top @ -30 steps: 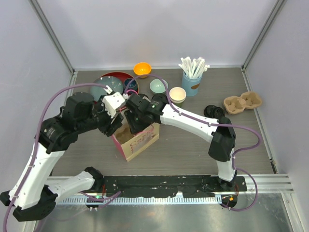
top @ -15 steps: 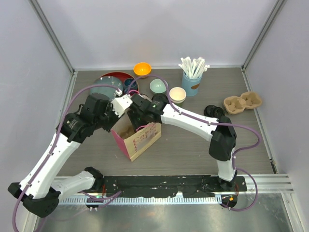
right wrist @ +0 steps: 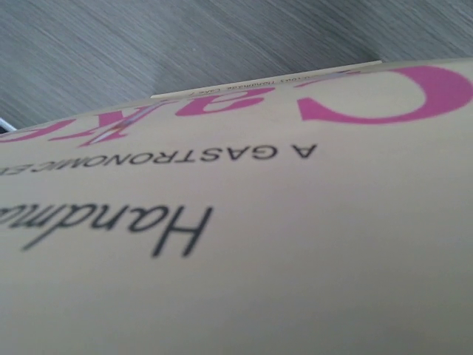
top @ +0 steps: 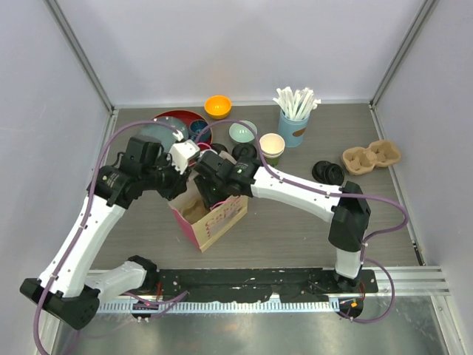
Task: Pack the takeout coffee
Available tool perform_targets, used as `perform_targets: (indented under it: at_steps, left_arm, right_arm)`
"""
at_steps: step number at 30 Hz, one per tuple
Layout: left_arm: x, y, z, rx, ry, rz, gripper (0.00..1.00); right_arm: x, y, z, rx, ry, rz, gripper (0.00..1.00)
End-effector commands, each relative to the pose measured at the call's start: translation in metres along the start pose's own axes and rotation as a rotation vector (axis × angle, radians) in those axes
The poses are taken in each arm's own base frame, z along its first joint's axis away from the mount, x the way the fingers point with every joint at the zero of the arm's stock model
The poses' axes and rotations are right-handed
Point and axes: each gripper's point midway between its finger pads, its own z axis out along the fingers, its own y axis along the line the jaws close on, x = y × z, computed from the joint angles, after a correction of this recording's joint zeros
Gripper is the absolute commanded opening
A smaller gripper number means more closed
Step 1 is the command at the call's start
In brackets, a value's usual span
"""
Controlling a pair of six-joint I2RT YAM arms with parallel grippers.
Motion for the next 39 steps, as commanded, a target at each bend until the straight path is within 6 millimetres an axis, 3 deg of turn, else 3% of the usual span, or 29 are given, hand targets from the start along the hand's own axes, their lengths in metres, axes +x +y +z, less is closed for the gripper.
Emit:
perform_targets:
  at_steps: [1, 4, 5, 6, 13, 19, 24, 29, 39]
  left_arm:
    - [-0.016, -0.004, 0.001, 0.047, -0.057, -0.042, 0.29]
    - [-0.010, -0.003, 0.011, 0.054, -0.029, -0.062, 0.16]
    - [-0.010, -0.002, 0.011, 0.052, -0.032, -0.067, 0.03]
    - [-0.011, 0.000, 0.010, 0.046, -0.040, -0.085, 0.00]
    - [-0.012, 0.015, 0.011, -0.017, -0.061, -0.162, 0.00]
    - [-0.015, 0.016, 0.020, -0.008, -0.063, -0.200, 0.00]
    - [-0.020, 0.034, 0.018, -0.113, -0.083, -0.242, 0.00]
    - [-0.035, 0.047, 0.006, -0.191, -0.145, -0.267, 0.00]
    - [-0.045, 0.037, -0.001, -0.138, -0.176, -0.260, 0.00]
  right_arm:
    - [-0.013, 0.014, -0.022, -0.067, -0.075, -0.029, 0.01]
    - [-0.014, 0.017, -0.026, -0.082, -0.089, -0.035, 0.01]
    - [-0.012, 0.016, -0.025, -0.085, -0.090, -0.038, 0.01]
    - [-0.011, 0.015, -0.025, -0.085, -0.092, -0.039, 0.01]
    - [-0.006, 0.010, -0.032, -0.094, -0.125, -0.063, 0.01]
    - [0.002, 0.028, -0.038, -0.119, -0.145, -0.189, 0.01]
    - [0.017, 0.031, -0.032, -0.140, -0.106, -0.234, 0.01]
    - [0.042, 0.015, -0.019, -0.095, -0.025, -0.228, 0.01]
    - [0.071, -0.015, -0.004, 0.055, 0.134, -0.191, 0.01]
